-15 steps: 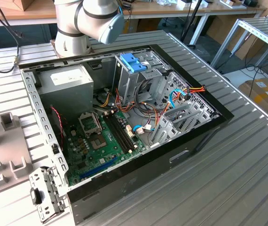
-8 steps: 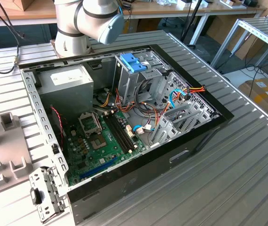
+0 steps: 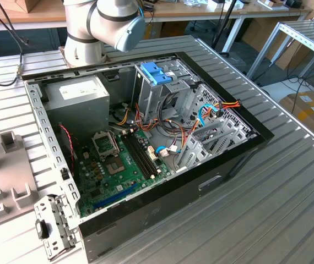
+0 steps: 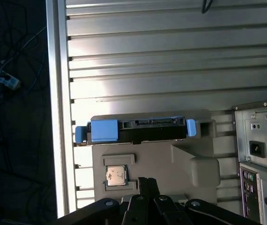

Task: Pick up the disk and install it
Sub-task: 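Pick up the disk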

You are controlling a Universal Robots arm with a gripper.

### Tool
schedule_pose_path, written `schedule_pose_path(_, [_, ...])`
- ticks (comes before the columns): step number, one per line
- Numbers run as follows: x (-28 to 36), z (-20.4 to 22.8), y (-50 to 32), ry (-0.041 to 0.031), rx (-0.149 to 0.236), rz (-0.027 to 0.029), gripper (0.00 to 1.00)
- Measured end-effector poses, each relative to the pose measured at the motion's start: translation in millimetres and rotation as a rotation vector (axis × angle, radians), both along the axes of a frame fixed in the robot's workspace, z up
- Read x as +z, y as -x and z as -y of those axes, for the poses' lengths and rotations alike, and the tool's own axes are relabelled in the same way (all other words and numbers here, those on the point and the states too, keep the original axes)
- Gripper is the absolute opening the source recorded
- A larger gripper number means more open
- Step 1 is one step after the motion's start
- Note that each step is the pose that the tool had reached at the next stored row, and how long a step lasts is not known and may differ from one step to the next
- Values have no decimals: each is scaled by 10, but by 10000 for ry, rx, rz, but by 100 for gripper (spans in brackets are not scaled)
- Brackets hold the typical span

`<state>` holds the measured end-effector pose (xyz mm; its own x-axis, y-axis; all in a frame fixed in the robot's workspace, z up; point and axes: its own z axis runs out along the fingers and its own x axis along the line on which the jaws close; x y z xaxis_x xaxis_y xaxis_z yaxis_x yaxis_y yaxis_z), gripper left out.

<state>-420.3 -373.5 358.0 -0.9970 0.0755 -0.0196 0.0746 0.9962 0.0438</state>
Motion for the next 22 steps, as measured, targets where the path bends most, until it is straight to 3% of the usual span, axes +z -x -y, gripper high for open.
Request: schedule_pose_path(22, [0, 0, 0, -1, 1019, 0, 11])
